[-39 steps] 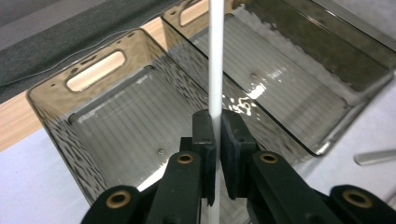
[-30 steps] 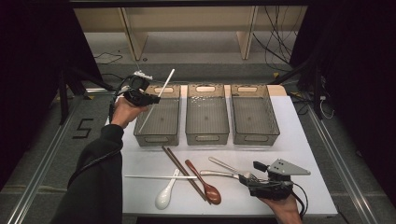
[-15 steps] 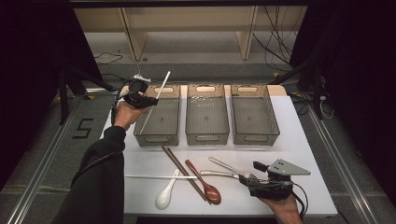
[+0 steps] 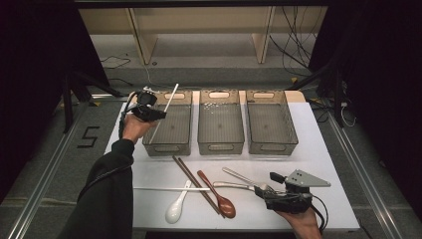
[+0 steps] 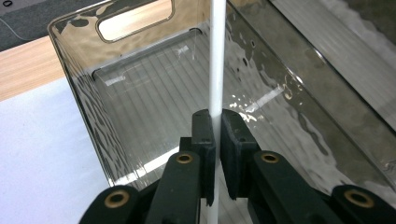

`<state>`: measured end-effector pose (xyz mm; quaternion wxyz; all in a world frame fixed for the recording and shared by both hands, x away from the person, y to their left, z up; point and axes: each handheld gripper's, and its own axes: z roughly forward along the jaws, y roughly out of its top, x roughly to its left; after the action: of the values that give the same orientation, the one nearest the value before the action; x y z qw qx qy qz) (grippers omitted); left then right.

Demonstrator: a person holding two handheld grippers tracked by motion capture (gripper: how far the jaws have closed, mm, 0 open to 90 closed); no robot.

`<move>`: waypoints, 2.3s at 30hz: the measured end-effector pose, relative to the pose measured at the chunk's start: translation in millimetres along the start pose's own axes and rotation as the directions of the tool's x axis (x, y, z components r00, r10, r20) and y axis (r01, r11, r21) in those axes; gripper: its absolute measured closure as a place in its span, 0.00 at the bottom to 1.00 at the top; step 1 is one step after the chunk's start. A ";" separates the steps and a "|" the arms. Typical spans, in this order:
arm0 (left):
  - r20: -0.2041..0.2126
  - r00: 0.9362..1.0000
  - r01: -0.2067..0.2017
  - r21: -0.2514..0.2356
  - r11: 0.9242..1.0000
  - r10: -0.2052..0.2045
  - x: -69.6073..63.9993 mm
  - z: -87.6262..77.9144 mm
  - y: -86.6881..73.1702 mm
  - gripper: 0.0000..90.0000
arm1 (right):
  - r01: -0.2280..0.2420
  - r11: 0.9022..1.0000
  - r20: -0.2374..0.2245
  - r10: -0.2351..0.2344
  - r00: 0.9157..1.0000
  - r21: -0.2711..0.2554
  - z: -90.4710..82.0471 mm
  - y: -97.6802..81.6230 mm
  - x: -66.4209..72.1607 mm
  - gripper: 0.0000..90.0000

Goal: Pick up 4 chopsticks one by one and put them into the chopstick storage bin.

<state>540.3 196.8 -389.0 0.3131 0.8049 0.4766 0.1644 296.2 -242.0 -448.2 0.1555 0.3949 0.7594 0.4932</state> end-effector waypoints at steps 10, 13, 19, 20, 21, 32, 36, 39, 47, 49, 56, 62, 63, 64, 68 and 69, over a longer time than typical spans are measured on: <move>-0.012 1.000 0.012 0.028 1.000 -0.012 1.6 13.9 -5.9 0.93 | 0.000 1.000 0.000 0.000 1.000 0.000 -0.4 -0.2 0.1 0.27; -0.012 1.000 0.013 0.034 0.999 -0.013 1.7 16.1 -7.0 0.93 | -0.001 1.000 0.000 0.001 1.000 0.001 -0.3 -0.2 0.0 0.27; -0.024 1.000 0.019 0.044 0.999 -0.018 2.0 20.0 -10.5 0.90 | -0.002 1.000 0.000 0.002 1.000 0.001 -0.2 -0.3 0.2 0.27; -0.023 1.000 0.022 0.044 0.999 -0.021 1.8 20.1 -11.1 0.88 | -0.001 1.000 0.001 0.001 1.000 0.001 -0.3 -0.3 0.2 0.27; -0.020 1.000 0.019 0.046 0.999 -0.018 1.9 19.7 -11.6 0.87 | -0.002 1.000 0.001 0.002 1.000 0.001 -0.3 -0.3 0.1 0.27; 0.054 0.998 -0.015 -0.011 1.000 0.016 -9.3 -15.2 -12.9 0.66 | -0.002 1.000 0.003 0.002 1.000 0.000 -0.2 -0.3 -0.2 0.27; 0.084 0.996 -0.032 -0.029 0.999 0.034 -17.5 -30.7 -17.0 0.56 | -0.003 1.000 0.004 0.003 1.000 0.001 -0.1 -0.3 0.1 0.27; 0.095 0.993 -0.065 -0.026 0.998 0.067 -24.8 -38.7 -22.4 0.51 | -0.002 1.000 0.004 0.002 1.000 0.001 -0.3 -0.3 0.3 0.27; 0.131 0.976 -0.174 -0.005 0.985 0.173 -51.9 -51.4 -40.9 0.42 | -0.001 1.000 0.006 0.001 1.000 0.001 -0.4 -0.2 0.2 0.27; 0.144 0.970 -0.198 0.004 0.980 0.195 -57.6 -53.6 -45.1 0.41 | -0.001 1.000 0.005 0.001 1.000 0.000 -0.3 -0.3 0.1 0.27; 0.186 0.949 -0.262 0.024 0.965 0.254 -74.2 -56.3 -59.2 0.35 | -0.001 1.000 0.006 0.001 1.000 0.001 -0.4 -0.1 0.5 0.27; 0.229 0.924 -0.326 0.051 0.944 0.307 -89.2 -57.7 -69.4 0.34 | 0.002 1.000 0.006 -0.002 1.000 0.000 -0.5 0.3 0.8 0.27; 0.230 0.919 -0.342 0.060 0.938 0.321 -92.0 -57.4 -71.3 0.34 | 0.002 1.000 0.005 -0.002 1.000 -0.002 -0.8 0.5 0.9 0.27; 0.226 0.913 -0.362 0.073 0.929 0.338 -95.3 -56.8 -73.5 0.34 | 0.002 1.000 0.004 -0.002 1.000 -0.004 -1.2 0.8 1.0 0.27; 0.250 0.887 -0.427 0.126 0.895 0.388 -106.5 -53.3 -82.7 0.35 | -0.004 1.000 0.006 0.004 1.000 -0.005 -2.0 0.8 0.2 0.27; 0.255 0.881 -0.440 0.141 0.887 0.397 -109.3 -51.9 -85.3 0.35 | -0.003 1.000 0.006 0.003 1.000 -0.006 -2.0 0.9 0.3 0.27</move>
<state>400.7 149.6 -402.7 0.2403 0.9288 0.2668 0.0913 295.2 -242.8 -446.4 0.1584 0.3969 0.7569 0.4944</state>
